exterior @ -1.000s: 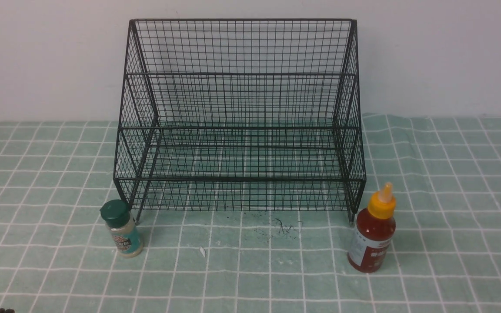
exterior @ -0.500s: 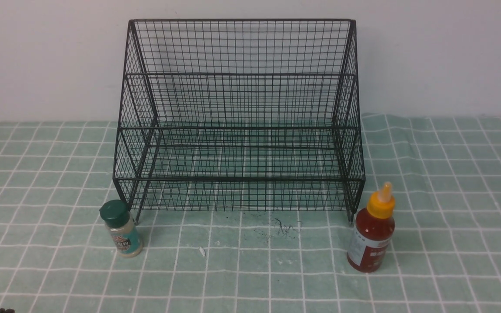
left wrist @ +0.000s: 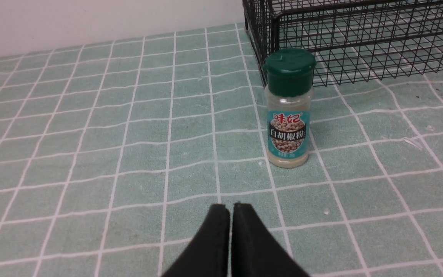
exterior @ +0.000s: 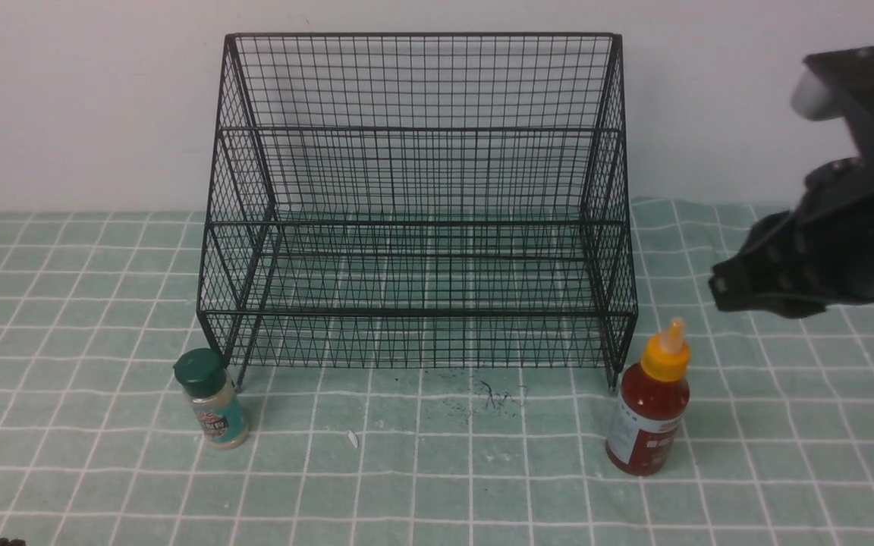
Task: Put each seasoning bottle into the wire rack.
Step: Use the right arm to grab the condiment bottle closest to it
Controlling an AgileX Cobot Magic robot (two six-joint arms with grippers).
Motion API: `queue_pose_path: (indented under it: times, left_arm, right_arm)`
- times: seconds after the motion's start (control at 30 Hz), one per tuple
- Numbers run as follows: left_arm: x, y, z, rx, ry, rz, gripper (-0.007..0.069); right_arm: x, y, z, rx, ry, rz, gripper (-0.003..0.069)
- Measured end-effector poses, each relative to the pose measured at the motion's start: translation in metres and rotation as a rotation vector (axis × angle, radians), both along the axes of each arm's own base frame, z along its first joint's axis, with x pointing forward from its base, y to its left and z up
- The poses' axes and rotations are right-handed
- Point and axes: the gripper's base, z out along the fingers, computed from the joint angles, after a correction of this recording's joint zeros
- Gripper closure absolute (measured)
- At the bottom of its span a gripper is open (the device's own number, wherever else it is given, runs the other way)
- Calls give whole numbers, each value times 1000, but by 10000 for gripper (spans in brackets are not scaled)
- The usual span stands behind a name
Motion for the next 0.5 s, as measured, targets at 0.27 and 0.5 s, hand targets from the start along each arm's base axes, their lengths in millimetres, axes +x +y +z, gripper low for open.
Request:
queue_pose_path:
  times: [0.27,0.5]
  left_arm:
    - [0,0,0,0,0,0,631]
    - [0,0,0,0,0,0,631]
  right_arm:
    - [29,20,-42,-87,86,10,111]
    - [47,30,-80,-114,191,7,80]
